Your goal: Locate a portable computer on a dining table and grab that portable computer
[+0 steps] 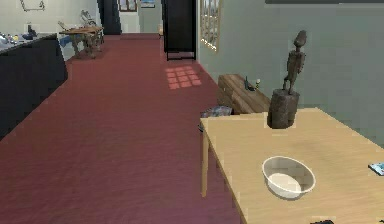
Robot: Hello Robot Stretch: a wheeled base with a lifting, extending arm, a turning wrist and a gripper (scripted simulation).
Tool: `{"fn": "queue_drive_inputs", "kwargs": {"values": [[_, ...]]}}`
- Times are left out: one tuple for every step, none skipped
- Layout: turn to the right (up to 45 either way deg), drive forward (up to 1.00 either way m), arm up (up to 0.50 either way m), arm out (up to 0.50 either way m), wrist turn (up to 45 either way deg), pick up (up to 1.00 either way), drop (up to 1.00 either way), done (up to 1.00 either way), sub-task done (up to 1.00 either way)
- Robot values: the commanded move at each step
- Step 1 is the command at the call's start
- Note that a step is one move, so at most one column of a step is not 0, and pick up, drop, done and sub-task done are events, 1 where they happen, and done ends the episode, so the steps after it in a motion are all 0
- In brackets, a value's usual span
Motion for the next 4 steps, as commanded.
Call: {"fn": "queue_drive_inputs", "kwargs": {"values": [[0.0,0.00,0.50,0.00,0.0,0.00,0.00,0.00,0.00],[0.0,0.00,0.32,0.00,0.0,0.00,0.00,0.00,0.00],[0.0,0.00,0.00,0.42,0.0,0.00,0.00,0.00,0.00],[0.0,0.00,0.00,0.00,45.0,0.00,0.00,0.00,0.00]]}}
